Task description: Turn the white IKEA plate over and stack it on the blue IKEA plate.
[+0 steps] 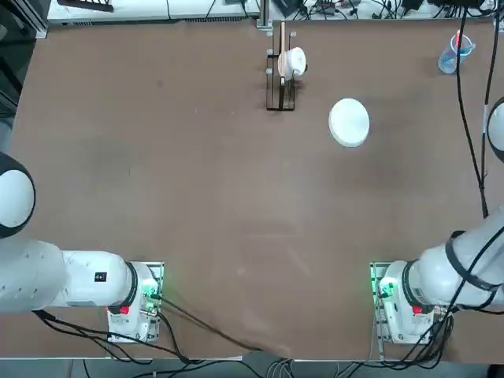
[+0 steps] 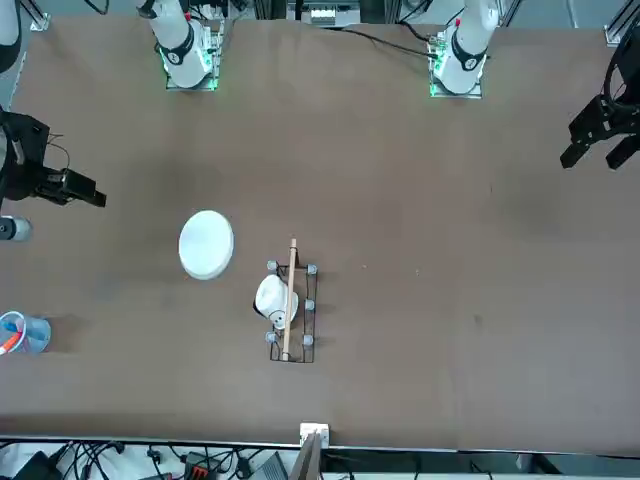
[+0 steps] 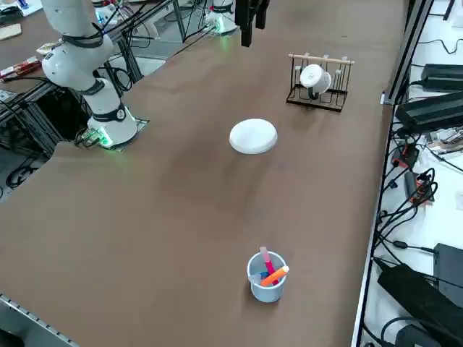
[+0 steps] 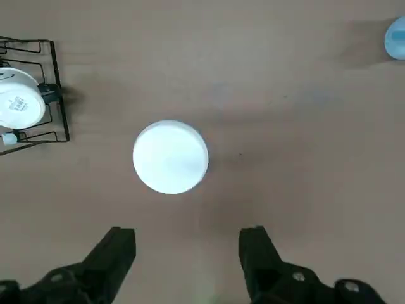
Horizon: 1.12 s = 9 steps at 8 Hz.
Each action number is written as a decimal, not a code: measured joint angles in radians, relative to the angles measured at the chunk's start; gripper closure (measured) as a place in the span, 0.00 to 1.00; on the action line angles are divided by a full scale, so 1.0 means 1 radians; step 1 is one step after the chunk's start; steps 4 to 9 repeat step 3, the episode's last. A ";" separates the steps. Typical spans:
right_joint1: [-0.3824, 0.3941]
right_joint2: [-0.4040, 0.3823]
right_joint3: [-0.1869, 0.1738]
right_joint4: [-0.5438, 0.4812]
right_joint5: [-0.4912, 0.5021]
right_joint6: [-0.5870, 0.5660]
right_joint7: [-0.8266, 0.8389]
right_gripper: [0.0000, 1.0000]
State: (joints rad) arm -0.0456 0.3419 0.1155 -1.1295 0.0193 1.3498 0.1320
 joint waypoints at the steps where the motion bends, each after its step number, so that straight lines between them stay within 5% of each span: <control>1: 0.000 0.001 0.000 0.003 0.000 -0.001 -0.001 0.00; 9: 0.000 0.002 0.001 0.004 -0.001 -0.002 -0.002 0.00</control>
